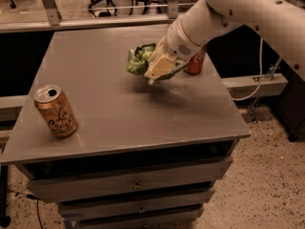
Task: Move green jalapeno chip bag near coke can
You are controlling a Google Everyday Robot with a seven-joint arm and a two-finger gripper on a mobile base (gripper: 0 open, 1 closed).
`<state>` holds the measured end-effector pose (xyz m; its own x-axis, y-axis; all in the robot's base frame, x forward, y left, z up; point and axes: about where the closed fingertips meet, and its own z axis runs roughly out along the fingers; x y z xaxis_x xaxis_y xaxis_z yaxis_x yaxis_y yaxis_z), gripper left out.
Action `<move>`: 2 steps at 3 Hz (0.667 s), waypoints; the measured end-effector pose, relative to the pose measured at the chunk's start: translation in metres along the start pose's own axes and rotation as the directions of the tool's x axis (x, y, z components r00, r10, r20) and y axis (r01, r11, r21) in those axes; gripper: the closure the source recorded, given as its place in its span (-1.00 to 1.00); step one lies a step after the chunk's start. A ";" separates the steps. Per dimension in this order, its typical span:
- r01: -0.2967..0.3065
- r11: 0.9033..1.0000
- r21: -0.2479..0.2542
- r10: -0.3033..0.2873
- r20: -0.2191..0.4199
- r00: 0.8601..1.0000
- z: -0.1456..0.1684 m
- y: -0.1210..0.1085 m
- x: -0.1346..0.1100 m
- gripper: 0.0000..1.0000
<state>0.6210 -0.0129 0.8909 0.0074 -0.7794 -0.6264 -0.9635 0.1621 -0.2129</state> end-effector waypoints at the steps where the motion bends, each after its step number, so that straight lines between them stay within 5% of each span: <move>1: -0.027 1.000 0.002 0.027 -0.053 0.998 -0.038 0.016 0.044 1.00; 2: -0.011 1.000 -0.027 0.009 -0.098 0.995 -0.060 0.027 0.074 1.00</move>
Offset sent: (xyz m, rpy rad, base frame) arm -0.0616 -0.1362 -0.0103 -0.1552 0.0660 0.0167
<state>0.5800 -0.1025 0.8837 -0.0273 -0.8337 -0.5516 -0.9705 0.1545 -0.1854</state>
